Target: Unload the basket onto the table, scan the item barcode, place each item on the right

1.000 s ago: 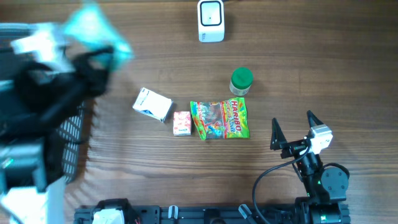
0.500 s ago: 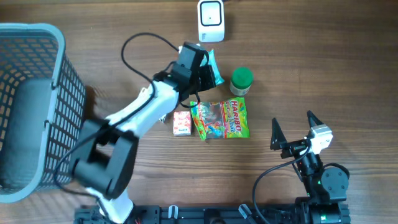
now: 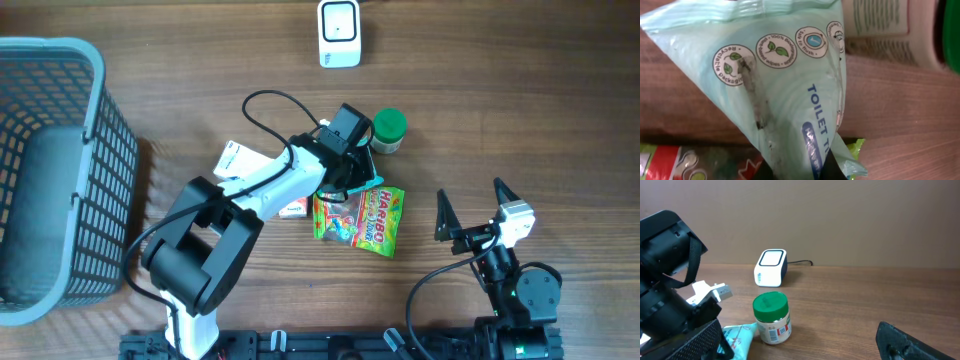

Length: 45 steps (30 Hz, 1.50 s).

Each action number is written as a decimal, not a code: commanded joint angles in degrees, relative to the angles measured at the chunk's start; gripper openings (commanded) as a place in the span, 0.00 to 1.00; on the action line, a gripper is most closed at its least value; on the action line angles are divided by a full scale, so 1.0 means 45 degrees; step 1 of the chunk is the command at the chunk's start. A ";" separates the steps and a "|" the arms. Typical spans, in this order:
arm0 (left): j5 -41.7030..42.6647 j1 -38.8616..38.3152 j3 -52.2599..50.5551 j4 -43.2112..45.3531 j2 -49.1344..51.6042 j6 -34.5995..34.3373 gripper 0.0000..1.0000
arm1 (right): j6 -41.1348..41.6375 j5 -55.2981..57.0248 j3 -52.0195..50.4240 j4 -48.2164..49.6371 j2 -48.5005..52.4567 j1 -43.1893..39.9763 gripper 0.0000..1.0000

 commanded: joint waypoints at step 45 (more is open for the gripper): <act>-1.1686 0.2176 0.0398 0.2866 -1.6946 1.0525 1.00 | 0.4736 -0.2089 0.0010 0.0214 -0.0092 0.0053 1.00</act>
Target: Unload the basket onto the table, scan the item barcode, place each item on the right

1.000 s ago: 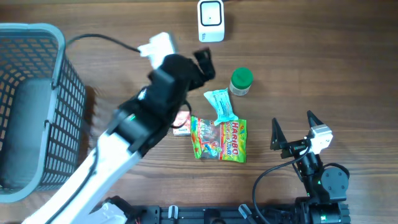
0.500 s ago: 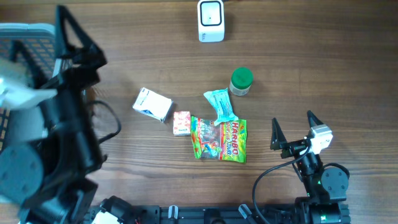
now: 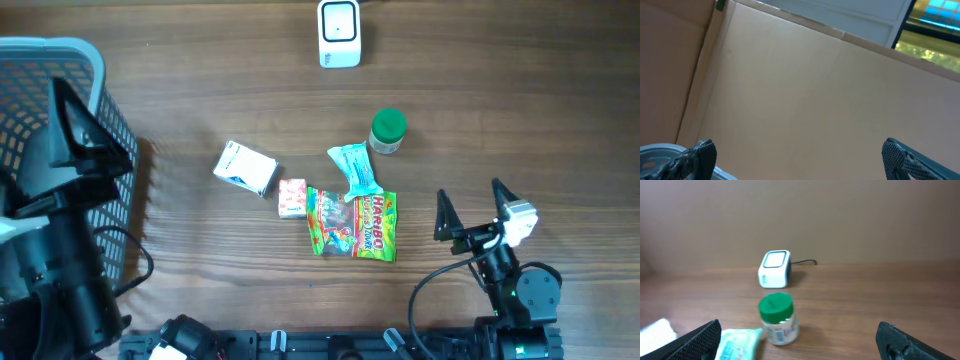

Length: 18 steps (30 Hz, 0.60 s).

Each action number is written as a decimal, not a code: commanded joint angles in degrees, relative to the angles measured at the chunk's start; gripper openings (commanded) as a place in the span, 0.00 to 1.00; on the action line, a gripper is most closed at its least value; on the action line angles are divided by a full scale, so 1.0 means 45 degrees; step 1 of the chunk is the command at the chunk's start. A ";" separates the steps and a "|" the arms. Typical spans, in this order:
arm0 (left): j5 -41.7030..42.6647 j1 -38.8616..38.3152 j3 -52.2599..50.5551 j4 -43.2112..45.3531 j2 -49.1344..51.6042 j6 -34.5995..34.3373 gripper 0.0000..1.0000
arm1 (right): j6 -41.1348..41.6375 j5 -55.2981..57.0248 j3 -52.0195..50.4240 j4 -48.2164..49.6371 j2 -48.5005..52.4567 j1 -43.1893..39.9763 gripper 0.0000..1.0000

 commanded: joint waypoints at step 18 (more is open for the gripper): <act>0.4721 0.0073 0.0393 -0.1331 -0.1627 0.3249 1.00 | 0.3808 -0.6237 0.4206 -0.4969 0.1622 0.0053 0.99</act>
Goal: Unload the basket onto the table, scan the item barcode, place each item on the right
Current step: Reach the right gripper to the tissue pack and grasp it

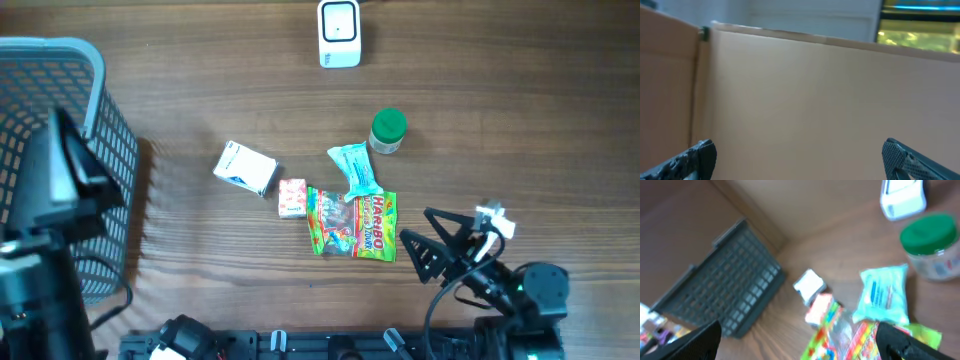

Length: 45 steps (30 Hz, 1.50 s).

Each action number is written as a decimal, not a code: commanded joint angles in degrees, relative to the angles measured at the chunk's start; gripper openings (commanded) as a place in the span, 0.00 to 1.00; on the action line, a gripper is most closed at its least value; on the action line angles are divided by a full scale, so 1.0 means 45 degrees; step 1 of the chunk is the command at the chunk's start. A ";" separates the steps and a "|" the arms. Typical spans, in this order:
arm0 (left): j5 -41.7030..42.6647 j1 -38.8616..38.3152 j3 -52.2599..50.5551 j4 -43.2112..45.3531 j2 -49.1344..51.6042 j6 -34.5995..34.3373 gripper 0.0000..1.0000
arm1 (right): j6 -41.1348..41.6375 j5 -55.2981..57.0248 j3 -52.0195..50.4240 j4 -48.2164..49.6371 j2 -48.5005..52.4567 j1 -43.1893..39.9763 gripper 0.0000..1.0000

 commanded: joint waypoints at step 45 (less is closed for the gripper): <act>0.6348 0.5367 -0.3517 -0.0262 -0.7305 -0.2336 1.00 | -0.3138 1.5577 1.6616 -0.9209 2.2969 0.8592 0.98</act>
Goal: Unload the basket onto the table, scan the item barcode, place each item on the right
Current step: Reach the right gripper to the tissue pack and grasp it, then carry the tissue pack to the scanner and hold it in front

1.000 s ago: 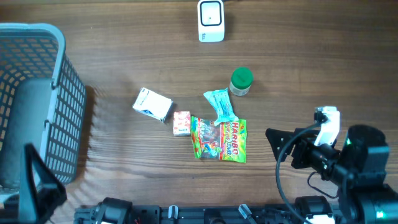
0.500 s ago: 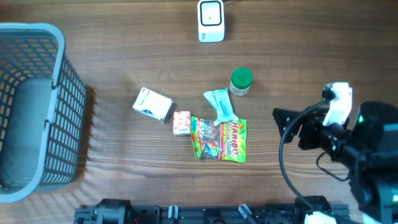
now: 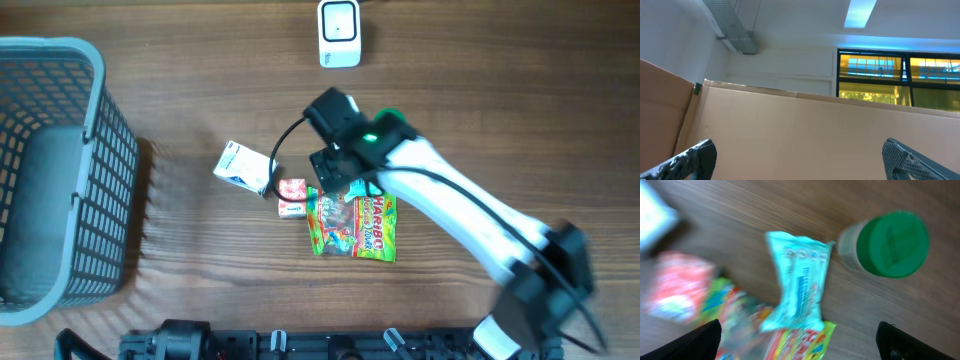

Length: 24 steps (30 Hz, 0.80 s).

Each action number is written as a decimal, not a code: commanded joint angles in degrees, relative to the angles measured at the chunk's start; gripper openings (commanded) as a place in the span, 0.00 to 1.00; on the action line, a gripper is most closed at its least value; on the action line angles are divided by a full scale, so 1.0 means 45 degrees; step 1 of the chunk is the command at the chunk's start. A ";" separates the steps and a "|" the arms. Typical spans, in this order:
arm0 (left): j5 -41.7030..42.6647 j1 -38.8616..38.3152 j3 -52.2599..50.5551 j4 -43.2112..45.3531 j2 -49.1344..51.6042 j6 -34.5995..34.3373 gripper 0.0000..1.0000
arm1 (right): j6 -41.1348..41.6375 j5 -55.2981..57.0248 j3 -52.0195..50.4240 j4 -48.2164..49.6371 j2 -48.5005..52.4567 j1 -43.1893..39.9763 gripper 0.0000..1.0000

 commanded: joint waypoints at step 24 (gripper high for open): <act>-0.0160 0.0102 -0.0068 -0.0282 0.0000 -0.0117 1.00 | 0.3959 0.3623 0.0092 -0.0209 0.4075 0.1472 0.61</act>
